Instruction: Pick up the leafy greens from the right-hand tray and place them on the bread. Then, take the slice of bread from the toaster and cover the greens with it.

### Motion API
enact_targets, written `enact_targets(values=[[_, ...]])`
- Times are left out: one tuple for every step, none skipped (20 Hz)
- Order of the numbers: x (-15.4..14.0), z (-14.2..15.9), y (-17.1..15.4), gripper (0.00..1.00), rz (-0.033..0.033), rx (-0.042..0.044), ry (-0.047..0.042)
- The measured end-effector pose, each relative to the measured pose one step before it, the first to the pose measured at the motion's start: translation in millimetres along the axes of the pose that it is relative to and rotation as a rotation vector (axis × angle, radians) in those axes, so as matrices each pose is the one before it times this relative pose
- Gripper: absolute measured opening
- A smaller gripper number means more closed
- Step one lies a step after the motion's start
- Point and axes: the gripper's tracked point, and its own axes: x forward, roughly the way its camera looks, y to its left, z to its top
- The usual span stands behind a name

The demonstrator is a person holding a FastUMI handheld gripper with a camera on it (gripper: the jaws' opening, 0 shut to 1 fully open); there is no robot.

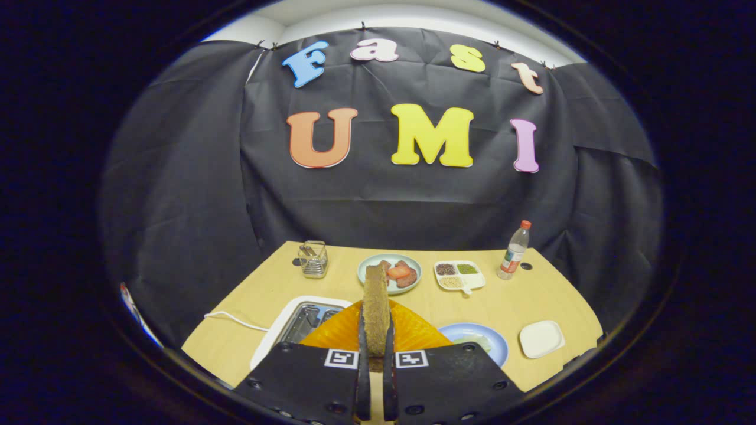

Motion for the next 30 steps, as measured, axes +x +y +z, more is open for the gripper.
enact_targets(values=[[2.44, -8.83, -12.60, 0.08, -0.02017, 0.00762, 0.01164], [4.64, -6.61, -10.82, 0.08, -0.01412, 0.00537, 0.00655], [3.93, -7.23, -8.58, 0.08, -0.00538, 0.00799, 0.00829], [5.51, -8.88, -7.42, 0.08, -0.00059, 0.00307, 0.01458], [4.99, -10.06, -9.21, 0.08, -0.00757, -0.00373, 0.02240], [5.12, -8.47, -9.44, 0.08, -0.00999, -0.00756, 0.02400], [5.13, -7.08, -7.98, 0.08, -0.00670, -0.00251, 0.01570], [4.66, -4.67, -5.61, 0.08, -0.00250, 0.00517, 0.01156], [4.29, -4.61, -6.05, 0.08, -0.00181, 0.00420, 0.00722], [4.97, -4.72, -5.79, 0.08, -0.00186, 0.00089, 0.01314], [5.33, -5.68, -4.25, 0.08, 0.00033, -0.00266, 0.01569], [5.80, -5.73, -2.86, 0.08, 0.00477, 0.00312, 0.01969], [4.96, -3.74, -1.90, 0.08, 0.00902, 0.00590, 0.01198], [4.61, -3.19, -0.22, 0.08, 0.01549, 0.00725, 0.00972], [4.22, -4.48, -0.46, 0.08, 0.01522, 0.00184, 0.00986], [4.81, -4.77, -1.79, 0.08, 0.01229, -0.00006, 0.01128], [4.30, -5.45, -4.25, 0.08, -0.00256, -0.00289, 0.01537], [3.74, -3.67, -4.19, 0.08, 0.00653, 0.00490, 0.00937], [1.43, -0.62, -2.33, 0.08, 0.01140, 0.01075, -0.00151], [0.19, 0.26, -5.40, 0.08, 0.00188, 0.00847, -0.00404], [-1.30, 0.99, -6.44, 0.08, -0.00165, 0.00808, -0.00596], [0.37, 0.82, -5.84, 0.08, -0.00017, 0.00835, -0.00544], [1.52, -1.37, -5.55, 0.10, 0.00060, 0.00721, 0.00257], [2.03, -2.14, -4.49, 0.10, 0.00207, 0.00662, 0.00650], [3.13, -2.72, -4.66, 0.10, 0.00293, 0.00731, 0.00903], [1.58, -3.04, -5.68, 0.10, -0.00262, 0.00445, 0.00960], [2.07, -2.09, -5.49, 0.10, 0.00123, 0.00452, 0.00656], [1.99, -1.53, -4.34, 0.10, 0.00402, 0.00444, 0.00466], [2.43, -1.56, -3.81, 0.10, 0.00334, 0.00534, 0.00756], [2.66, -2.00, -4.26, 0.10, 0.00037, 0.00541, 0.00759]])
